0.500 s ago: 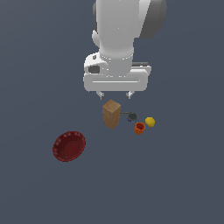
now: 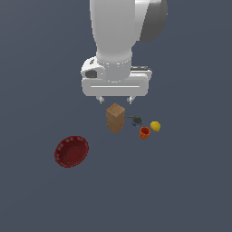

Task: Pick up a designated object from a clutter of objects.

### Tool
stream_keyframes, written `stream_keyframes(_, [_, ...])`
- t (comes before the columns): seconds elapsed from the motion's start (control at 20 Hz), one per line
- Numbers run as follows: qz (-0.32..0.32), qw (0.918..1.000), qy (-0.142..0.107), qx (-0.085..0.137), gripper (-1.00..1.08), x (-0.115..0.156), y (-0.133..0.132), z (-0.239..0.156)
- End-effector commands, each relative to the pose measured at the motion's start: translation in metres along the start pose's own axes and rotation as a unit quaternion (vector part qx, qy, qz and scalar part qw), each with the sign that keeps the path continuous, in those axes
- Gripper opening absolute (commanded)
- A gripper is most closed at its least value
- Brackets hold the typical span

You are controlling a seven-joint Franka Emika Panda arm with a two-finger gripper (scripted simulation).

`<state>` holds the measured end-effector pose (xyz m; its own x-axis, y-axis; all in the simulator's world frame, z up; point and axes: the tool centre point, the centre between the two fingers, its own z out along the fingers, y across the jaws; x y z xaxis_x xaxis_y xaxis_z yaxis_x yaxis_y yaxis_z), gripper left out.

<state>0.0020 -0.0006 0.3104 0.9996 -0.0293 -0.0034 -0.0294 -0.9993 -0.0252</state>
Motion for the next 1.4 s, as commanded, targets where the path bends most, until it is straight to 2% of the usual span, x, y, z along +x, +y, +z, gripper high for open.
stream_keyframes(0.0, [0.002,1.0,0.0,0.003,1.0,0.001,0.002,0.0])
stream_keyframes(0.4, [0.015,0.9999,0.0,0.001,1.0,-0.002,0.002,0.005])
stream_keyframes(0.85, [0.078,0.997,0.001,-0.002,1.0,-0.016,0.004,0.029])
stream_keyframes(1.1, [0.134,0.991,0.001,-0.004,1.0,-0.03,0.005,0.049])
stream_keyframes(1.35, [0.195,0.9808,0.002,-0.007,1.0,-0.047,0.006,0.072])
